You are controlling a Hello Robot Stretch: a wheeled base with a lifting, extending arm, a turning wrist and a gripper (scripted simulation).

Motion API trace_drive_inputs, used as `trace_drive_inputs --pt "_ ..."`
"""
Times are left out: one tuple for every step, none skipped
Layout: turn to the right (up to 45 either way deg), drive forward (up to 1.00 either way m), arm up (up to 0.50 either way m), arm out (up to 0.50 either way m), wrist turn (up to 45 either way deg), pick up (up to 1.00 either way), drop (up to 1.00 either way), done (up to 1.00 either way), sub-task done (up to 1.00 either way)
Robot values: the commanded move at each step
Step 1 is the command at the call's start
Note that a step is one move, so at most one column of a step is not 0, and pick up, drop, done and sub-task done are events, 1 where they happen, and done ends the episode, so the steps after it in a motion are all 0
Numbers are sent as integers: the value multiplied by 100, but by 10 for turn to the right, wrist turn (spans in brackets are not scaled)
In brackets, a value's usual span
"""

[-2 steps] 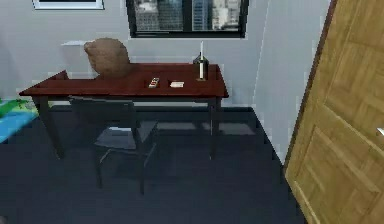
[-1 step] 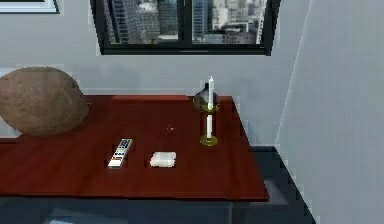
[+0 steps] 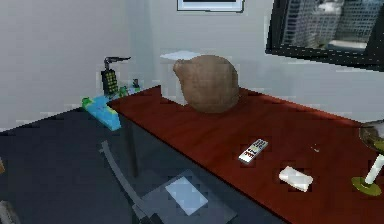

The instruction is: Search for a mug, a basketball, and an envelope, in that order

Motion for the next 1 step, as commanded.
trace_drive_inputs --pt "0 0 0 0 0 0 0 100 0"
